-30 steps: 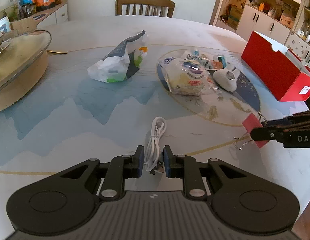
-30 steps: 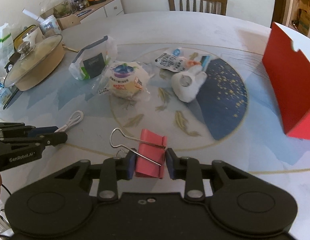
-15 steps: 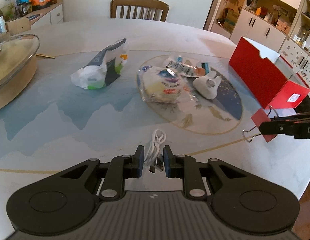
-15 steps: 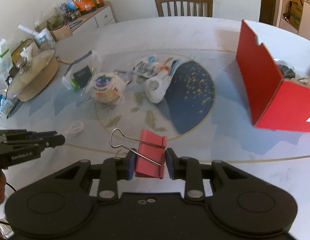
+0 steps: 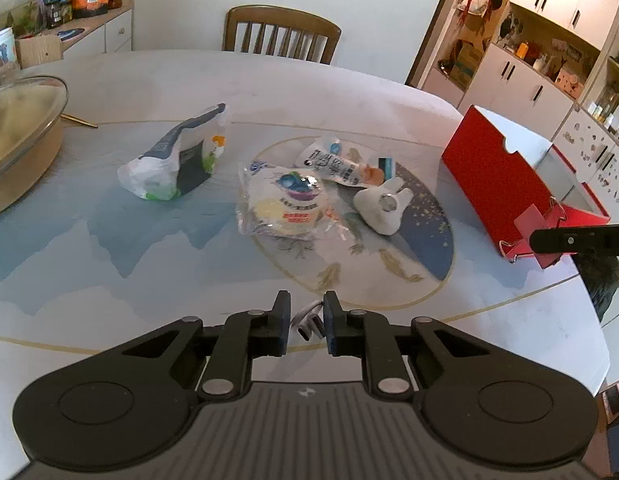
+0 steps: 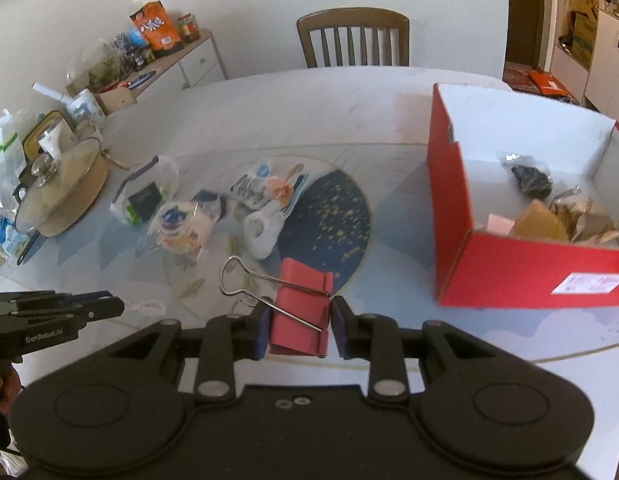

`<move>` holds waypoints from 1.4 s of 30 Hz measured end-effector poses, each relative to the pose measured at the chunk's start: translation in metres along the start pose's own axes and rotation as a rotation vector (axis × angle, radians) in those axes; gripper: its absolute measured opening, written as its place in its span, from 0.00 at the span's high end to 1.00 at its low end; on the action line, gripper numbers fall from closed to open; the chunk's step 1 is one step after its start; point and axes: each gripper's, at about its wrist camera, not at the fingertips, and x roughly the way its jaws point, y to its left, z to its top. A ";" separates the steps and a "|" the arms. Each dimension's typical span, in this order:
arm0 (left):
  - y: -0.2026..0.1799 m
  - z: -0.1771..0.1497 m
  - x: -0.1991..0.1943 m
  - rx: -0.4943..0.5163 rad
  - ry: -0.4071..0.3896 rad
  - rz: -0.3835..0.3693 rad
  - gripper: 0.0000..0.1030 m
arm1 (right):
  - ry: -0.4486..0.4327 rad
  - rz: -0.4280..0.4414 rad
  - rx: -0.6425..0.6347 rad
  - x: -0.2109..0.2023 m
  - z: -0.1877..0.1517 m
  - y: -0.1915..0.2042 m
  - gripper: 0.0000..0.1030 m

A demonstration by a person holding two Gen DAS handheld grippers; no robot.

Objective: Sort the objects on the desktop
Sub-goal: 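Carry the pink binder clip and white USB cable over the red shoebox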

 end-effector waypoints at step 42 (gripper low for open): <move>-0.181 0.096 0.038 0.110 -0.099 -0.189 0.85 | -0.140 -0.108 0.062 -0.051 0.050 -0.178 0.71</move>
